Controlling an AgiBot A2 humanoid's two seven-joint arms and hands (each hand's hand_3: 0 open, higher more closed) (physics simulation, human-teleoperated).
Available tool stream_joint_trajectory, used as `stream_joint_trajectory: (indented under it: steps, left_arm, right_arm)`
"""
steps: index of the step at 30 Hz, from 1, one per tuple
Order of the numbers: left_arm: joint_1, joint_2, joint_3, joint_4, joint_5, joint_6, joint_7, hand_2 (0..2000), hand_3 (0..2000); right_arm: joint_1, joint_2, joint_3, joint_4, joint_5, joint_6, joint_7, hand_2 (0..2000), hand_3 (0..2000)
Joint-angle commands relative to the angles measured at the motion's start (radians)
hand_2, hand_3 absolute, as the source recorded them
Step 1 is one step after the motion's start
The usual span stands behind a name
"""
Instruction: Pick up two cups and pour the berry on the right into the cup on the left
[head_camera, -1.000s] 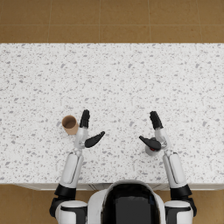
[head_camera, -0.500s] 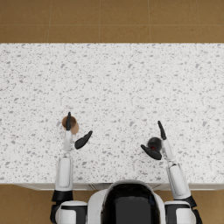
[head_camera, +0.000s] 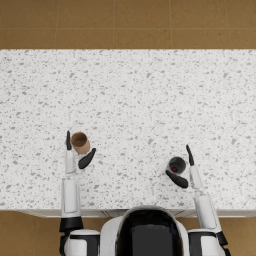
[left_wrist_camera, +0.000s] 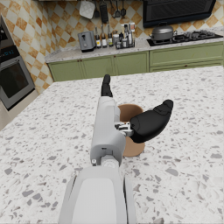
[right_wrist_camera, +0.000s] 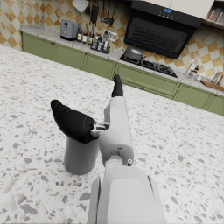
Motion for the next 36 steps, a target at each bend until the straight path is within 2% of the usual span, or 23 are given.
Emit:
stream_joint_trajectory:
  steps: [1,4,9,18,27,29,36]
  left_arm:
    - [0.031,0.003,-0.005,0.091,0.000,0.002,0.000,0,0]
    - [0.052,0.008,-0.031,0.129,0.000,0.001,0.000,0,0]
    - [0.087,0.019,-0.024,0.226,0.000,0.000,0.000,0,0]
    - [0.136,0.037,-0.025,0.348,0.000,0.000,0.000,0,0]
    - [0.155,0.056,-0.016,0.399,0.000,0.000,0.000,0,0]
    - [0.161,0.059,-0.019,0.409,0.000,0.000,0.000,0,0]
    - [0.203,0.070,-0.017,0.467,0.000,-0.006,-0.002,0,0]
  right_arm:
    - [-0.012,0.003,0.015,-0.018,0.000,0.000,0.000,0,0]
    - [-0.015,-0.004,-0.014,-0.044,0.000,0.000,0.000,0,0]
    - [0.003,-0.021,0.008,-0.126,0.000,0.000,0.000,0,0]
    - [0.018,-0.047,0.068,-0.193,0.000,0.000,0.000,0,0]
    - [0.034,-0.065,0.077,-0.250,0.000,-0.006,0.001,0,0]
    - [0.043,-0.071,0.098,-0.319,0.000,-0.007,0.002,0,0]
    - [0.064,-0.089,0.096,-0.347,0.000,-0.005,0.000,0,0]
